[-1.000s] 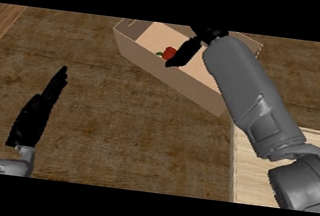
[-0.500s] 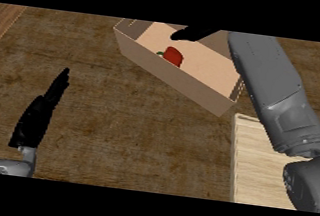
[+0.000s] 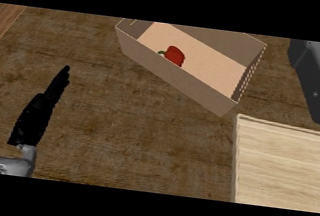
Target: Pick the bell pepper from the tray and place it in the cardboard box
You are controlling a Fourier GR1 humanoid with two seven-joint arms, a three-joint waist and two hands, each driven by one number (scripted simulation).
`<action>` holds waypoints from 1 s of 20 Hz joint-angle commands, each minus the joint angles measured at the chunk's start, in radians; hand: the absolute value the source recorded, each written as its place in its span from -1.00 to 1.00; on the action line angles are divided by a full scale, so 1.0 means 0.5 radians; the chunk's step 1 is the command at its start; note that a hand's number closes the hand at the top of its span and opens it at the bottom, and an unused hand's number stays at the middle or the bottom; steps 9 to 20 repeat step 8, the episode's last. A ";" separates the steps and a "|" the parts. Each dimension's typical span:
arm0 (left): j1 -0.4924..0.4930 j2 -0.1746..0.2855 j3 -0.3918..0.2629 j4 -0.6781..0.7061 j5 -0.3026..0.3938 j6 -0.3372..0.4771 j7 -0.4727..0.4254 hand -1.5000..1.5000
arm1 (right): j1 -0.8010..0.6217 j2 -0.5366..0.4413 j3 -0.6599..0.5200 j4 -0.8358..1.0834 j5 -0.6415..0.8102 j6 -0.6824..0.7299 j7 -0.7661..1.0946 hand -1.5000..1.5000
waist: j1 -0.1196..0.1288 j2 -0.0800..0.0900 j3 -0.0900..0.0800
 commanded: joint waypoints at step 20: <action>-0.011 -0.001 -0.022 -0.003 -0.004 -0.027 -0.042 0.00 | 0.137 -0.504 -0.090 0.031 -0.065 0.422 -0.047 -1.00 | 0.051 0.026 0.006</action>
